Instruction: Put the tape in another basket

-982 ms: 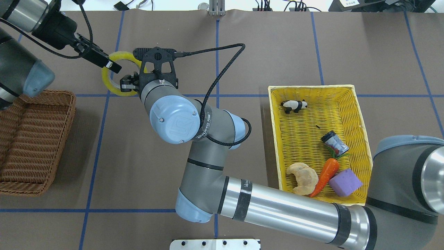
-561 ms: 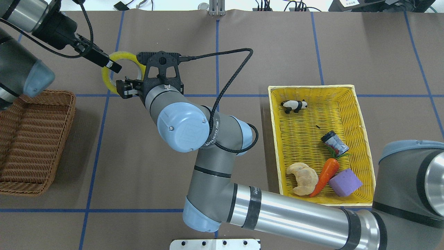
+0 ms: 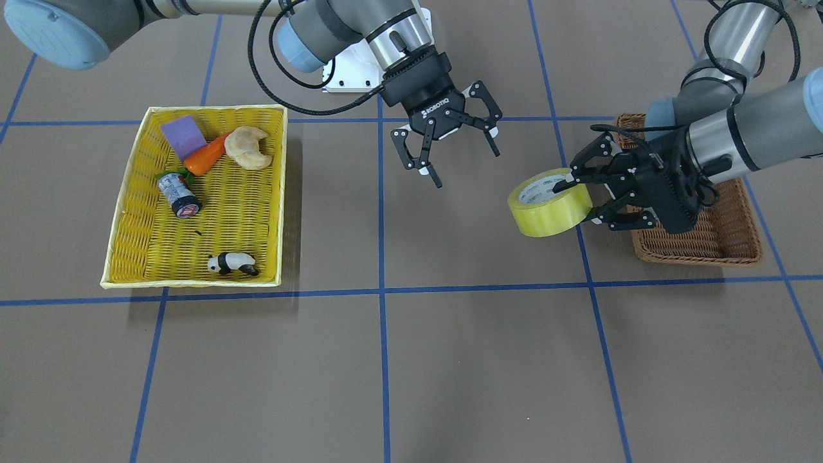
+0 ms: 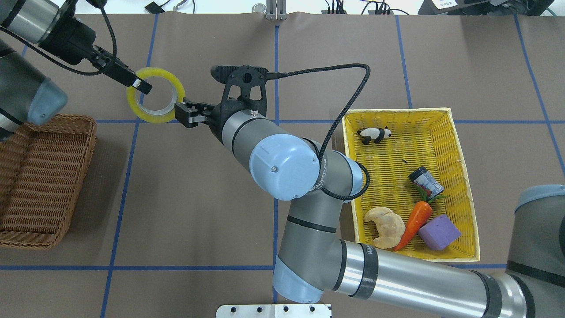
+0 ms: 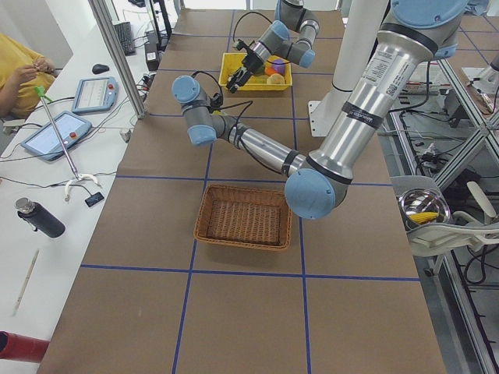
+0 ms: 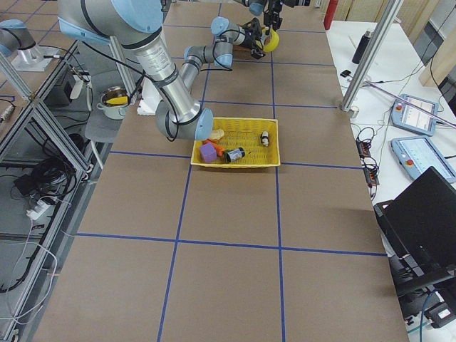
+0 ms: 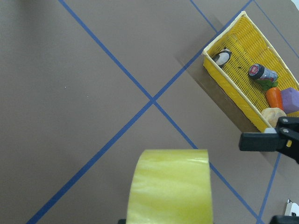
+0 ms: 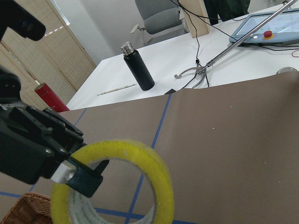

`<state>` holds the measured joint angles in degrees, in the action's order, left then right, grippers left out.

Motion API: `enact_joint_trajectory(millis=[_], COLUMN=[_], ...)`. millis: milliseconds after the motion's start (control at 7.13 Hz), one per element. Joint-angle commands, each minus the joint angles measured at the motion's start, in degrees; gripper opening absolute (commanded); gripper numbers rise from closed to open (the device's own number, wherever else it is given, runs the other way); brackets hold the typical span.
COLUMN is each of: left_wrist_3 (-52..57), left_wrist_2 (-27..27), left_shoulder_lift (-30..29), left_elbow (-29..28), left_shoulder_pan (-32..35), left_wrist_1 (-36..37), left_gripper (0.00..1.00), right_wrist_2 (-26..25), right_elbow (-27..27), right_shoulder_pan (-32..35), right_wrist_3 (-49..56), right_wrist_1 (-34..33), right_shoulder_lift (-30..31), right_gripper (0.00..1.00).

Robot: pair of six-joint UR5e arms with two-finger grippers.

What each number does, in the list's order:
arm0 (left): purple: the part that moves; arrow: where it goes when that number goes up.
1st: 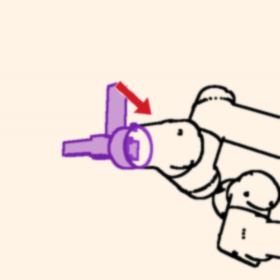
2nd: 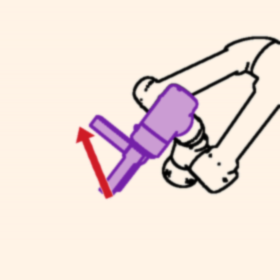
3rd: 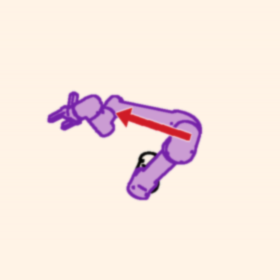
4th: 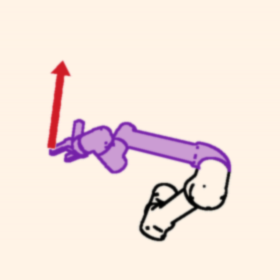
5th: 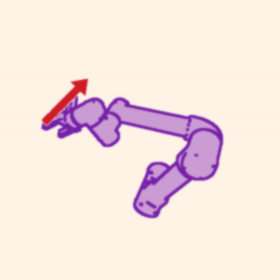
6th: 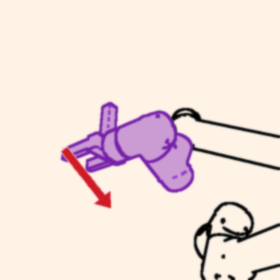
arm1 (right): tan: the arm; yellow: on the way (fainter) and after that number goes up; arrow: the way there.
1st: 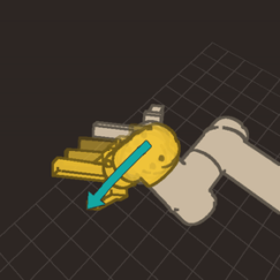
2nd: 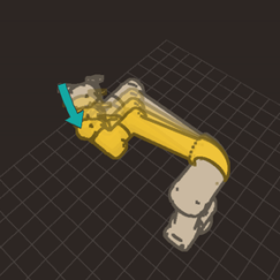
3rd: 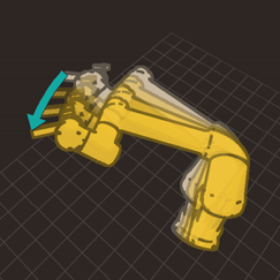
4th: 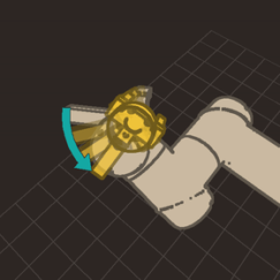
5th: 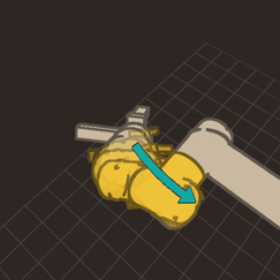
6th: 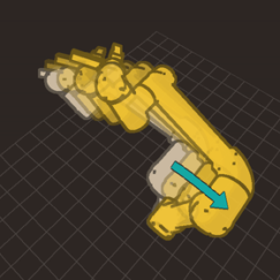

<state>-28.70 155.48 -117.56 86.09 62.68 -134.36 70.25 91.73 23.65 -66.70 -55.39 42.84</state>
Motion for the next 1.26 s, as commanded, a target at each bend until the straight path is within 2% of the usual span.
enact_joint_trajectory(millis=[0,140,280,561,701,841,982,1122], left_wrist_3=[-1.6,-5.6,-8.4,-15.5,-21.5,-29.0,-33.8,-34.8], left_wrist_2=[0.0,0.0,0.0,0.0,0.1,0.2,0.5,0.6], left_shoulder_lift=[1.1,1.1,1.2,2.1,2.7,3.6,7.1,10.9], left_elbow=[0.0,0.2,0.2,0.2,0.3,0.5,0.6,0.4], left_shoulder_pan=[0.7,1.0,1.2,3.8,5.5,7.2,8.3,9.3], left_wrist_1=[0.0,-1.0,-1.8,-1.8,-1.8,-3.1,-7.9,-10.9], left_gripper=[0.0,0.0,0.0,0.0,0.0,0.0,0.0,0.0], right_wrist_2=[8.0,20.0,28.2,41.1,47.0,49.3,50.6,51.7], right_elbow=[0.3,-0.3,-0.7,-1.9,-3.0,-3.6,-4.1,-4.9], right_shoulder_pan=[10.9,18.7,24.6,35.7,41.1,45.9,49.8,53.3], right_wrist_3=[0.7,3.6,11.1,25.1,37.1,48.1,54.3,62.8], right_wrist_1=[-3.8,-5.4,-8.8,-19.4,-23.7,-27.7,-32.9,-35.3], right_shoulder_lift=[7.0,10.4,11.9,15.2,17.3,19.6,21.1,23.0], right_gripper=[1.0,1.0,1.0,1.0,1.0,1.0,1.0,1.0])
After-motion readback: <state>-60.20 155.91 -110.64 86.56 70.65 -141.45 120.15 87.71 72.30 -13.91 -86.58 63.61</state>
